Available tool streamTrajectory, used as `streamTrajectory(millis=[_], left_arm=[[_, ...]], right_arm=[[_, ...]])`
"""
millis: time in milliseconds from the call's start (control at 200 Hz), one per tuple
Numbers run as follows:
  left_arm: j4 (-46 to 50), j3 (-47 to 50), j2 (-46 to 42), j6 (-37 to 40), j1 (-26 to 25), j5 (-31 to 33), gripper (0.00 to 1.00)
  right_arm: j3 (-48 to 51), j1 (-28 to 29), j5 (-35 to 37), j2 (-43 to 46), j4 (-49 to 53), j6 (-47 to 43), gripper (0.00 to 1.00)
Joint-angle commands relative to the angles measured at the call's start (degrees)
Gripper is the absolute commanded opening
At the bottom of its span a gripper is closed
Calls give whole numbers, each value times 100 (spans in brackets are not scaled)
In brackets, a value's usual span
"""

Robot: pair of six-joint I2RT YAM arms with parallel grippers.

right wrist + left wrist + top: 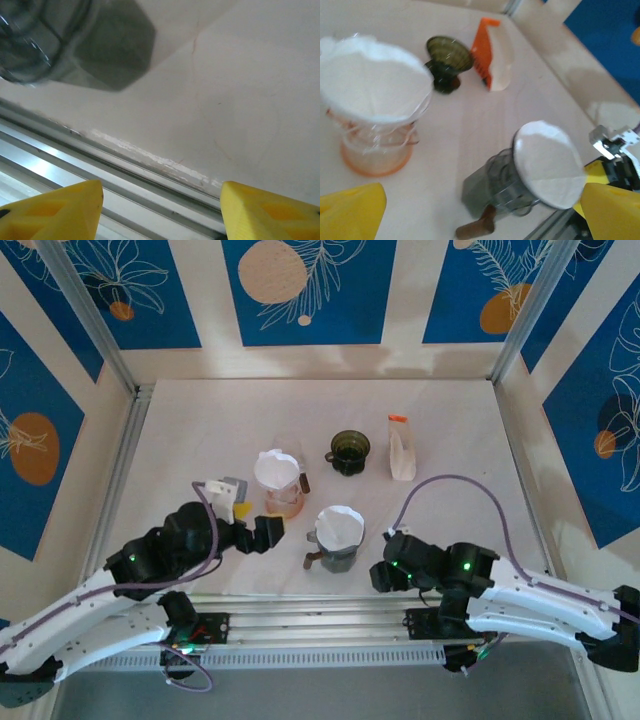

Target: Place the coffee filter in the dripper

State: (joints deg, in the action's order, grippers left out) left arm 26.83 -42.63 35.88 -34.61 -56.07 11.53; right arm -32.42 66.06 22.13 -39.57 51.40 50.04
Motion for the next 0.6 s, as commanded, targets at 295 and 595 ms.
streamTrajectory(millis=[295,595], left_arm=[[698,478,-834,-469,-19,750,97],[578,939,-960,-760,83,612,91]], right_arm=[[1393,-148,-639,-92,-2476,214,52],[1801,-250,-1303,-119,-3578,327,43]])
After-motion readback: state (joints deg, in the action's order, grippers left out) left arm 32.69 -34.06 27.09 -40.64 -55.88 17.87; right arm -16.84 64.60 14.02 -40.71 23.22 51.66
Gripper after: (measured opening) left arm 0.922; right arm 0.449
